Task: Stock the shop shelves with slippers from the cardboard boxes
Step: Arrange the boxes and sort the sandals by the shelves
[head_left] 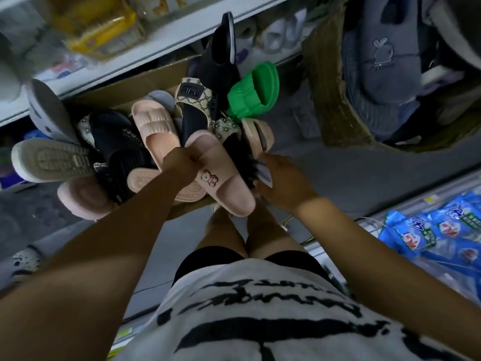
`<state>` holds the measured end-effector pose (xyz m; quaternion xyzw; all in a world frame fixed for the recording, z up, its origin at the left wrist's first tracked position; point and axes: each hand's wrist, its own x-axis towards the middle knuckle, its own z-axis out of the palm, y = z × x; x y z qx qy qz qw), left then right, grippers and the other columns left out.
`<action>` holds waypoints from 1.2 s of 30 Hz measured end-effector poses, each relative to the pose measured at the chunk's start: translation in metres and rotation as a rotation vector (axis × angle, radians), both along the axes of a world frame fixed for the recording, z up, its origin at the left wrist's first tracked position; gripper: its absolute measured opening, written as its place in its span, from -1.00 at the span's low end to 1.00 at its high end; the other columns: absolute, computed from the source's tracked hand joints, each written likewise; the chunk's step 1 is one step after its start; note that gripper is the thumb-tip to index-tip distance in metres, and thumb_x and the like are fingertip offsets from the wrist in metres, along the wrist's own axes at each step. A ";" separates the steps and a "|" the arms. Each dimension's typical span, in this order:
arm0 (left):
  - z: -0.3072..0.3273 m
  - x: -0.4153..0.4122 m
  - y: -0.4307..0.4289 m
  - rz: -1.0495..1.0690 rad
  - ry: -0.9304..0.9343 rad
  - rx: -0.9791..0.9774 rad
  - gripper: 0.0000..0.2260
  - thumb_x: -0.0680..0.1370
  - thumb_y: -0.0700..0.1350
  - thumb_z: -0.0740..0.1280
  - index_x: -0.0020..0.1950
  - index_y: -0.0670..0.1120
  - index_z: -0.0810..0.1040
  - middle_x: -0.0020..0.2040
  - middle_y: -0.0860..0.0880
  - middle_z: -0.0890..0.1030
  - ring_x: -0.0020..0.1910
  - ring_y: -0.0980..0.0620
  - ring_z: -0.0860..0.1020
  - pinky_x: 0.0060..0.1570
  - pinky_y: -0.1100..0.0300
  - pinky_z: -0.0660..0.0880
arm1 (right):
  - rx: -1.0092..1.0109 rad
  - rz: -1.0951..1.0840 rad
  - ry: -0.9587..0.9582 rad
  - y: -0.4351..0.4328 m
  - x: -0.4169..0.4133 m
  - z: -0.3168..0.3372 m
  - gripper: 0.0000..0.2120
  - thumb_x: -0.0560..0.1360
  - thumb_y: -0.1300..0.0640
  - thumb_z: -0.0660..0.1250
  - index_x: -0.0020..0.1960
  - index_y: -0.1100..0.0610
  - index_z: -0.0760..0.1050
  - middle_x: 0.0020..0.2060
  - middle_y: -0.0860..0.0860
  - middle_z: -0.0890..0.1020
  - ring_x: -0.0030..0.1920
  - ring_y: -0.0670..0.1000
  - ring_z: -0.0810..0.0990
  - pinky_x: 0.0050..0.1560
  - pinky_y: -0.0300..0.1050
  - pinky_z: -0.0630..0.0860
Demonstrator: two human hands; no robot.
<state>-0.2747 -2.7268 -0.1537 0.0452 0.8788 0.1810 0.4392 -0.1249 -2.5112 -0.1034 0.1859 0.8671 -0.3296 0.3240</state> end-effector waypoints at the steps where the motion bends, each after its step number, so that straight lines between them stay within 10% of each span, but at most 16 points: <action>1: 0.008 0.003 -0.006 0.061 -0.005 0.017 -0.73 0.63 -0.06 0.36 0.22 -0.20 0.66 0.20 -0.21 0.64 0.21 -0.24 0.56 0.24 0.01 0.46 | -0.013 0.008 0.010 0.001 0.000 0.003 -0.36 0.59 -0.04 0.35 0.57 0.15 0.25 0.48 0.14 0.41 0.46 0.23 0.31 0.39 0.15 0.38; 14: 0.133 0.056 -0.057 0.811 0.083 0.424 -0.85 0.54 -0.13 0.50 0.05 -0.17 0.70 -0.08 -0.02 0.71 -0.08 0.12 0.61 0.04 0.26 0.53 | -0.321 0.007 -0.038 -0.037 -0.051 0.071 -0.02 0.37 -0.52 0.32 0.60 -0.03 0.15 0.50 -0.03 0.40 0.44 0.06 0.42 0.37 0.06 0.41; 18: 0.156 0.070 -0.053 0.940 0.188 0.395 -0.78 0.55 -0.14 0.49 0.12 -0.24 0.68 -0.03 -0.08 0.68 -0.15 0.15 0.57 -0.19 0.53 0.46 | -0.396 0.024 -0.031 -0.052 -0.069 0.091 -0.28 0.35 -0.51 0.34 0.26 -0.01 0.49 0.01 -0.19 0.59 0.08 -0.08 0.58 -0.11 -0.21 0.39; 22: 0.171 0.082 -0.069 1.064 0.230 0.418 -0.81 0.55 -0.08 0.49 0.12 -0.10 0.68 -0.05 0.04 0.68 -0.18 0.28 0.59 -0.16 0.40 0.49 | -0.439 0.047 0.033 -0.060 -0.076 0.095 -0.54 0.42 -0.41 0.39 0.10 -0.07 0.55 -0.05 -0.19 0.63 0.00 -0.16 0.60 -0.08 -0.17 0.45; 28: 0.177 0.077 -0.098 1.045 0.198 0.377 -0.34 0.49 0.25 0.44 0.52 0.04 0.41 0.28 0.10 0.54 0.21 0.07 0.54 0.23 0.13 0.48 | -0.446 0.188 0.007 -0.065 -0.077 0.101 -0.41 0.34 -0.45 0.40 0.22 -0.11 0.59 0.07 -0.19 0.67 0.10 -0.19 0.62 0.19 -0.03 0.55; 36: 0.182 0.076 -0.111 0.961 0.136 0.467 -0.79 0.62 0.04 0.37 0.12 -0.05 0.67 -0.05 -0.02 0.70 -0.01 -0.02 0.63 0.20 -0.19 0.58 | -0.452 0.163 -0.021 -0.065 -0.073 0.111 -0.56 0.46 -0.31 0.41 0.27 -0.17 0.54 0.12 -0.28 0.63 0.19 -0.24 0.57 0.22 -0.24 0.47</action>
